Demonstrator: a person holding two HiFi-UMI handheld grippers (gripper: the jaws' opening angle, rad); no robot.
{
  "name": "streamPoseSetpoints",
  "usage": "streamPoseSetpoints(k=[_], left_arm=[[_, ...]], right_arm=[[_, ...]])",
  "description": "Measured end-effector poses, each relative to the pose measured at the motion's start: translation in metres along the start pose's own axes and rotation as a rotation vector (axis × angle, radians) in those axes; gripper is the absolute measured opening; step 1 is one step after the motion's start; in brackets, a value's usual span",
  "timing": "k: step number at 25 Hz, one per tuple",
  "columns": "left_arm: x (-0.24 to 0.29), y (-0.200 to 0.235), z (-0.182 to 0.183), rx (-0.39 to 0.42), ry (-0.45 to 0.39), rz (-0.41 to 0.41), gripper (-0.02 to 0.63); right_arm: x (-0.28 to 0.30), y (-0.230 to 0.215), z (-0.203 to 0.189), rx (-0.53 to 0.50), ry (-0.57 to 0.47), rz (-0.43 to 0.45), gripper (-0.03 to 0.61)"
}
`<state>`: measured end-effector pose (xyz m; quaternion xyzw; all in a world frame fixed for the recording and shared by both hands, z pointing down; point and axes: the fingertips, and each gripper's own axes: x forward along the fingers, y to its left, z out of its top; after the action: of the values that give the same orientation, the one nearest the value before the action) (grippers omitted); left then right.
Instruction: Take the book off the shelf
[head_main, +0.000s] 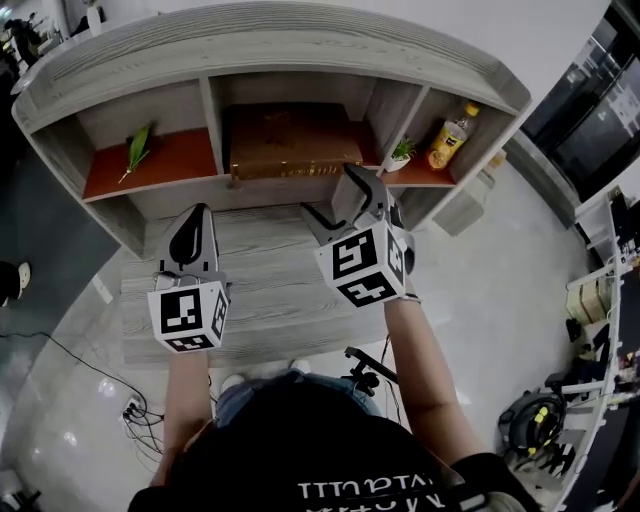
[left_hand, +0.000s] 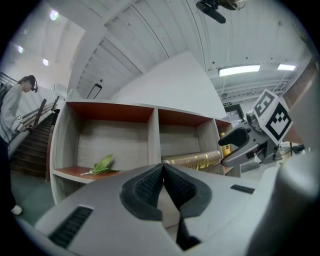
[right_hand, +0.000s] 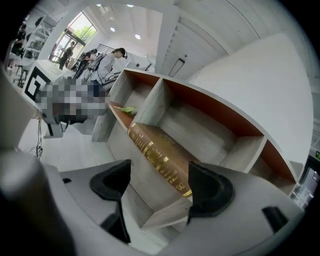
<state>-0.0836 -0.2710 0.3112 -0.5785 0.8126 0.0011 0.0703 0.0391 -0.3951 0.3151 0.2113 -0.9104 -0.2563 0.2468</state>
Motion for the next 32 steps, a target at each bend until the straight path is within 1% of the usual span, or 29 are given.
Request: streamPoseSetpoints(k=[6,13,21,27,32], left_arm=[[0.001,0.009,0.003,0.022,0.001,0.011,0.012],[0.001,0.020,0.003,0.049,0.009,0.000,0.012],[0.002,0.034,0.001,0.047,0.015,-0.013,0.012],[0.001,0.040,-0.002,0.048,0.023,-0.027,0.012],[0.000,0.045,-0.003,0.045,0.024,-0.029,0.012]], right_arm=[[0.019,-0.005,0.008,-0.125,-0.005,0.021,0.370],[0.044,-0.004,0.008,-0.238,0.034,0.048,0.370],[0.065,0.005,0.013,-0.427,0.091,0.042,0.370],[0.086,0.018,0.011,-0.500,0.129,0.059,0.370],[0.101,0.024,0.014,-0.573,0.162,0.038,0.370]])
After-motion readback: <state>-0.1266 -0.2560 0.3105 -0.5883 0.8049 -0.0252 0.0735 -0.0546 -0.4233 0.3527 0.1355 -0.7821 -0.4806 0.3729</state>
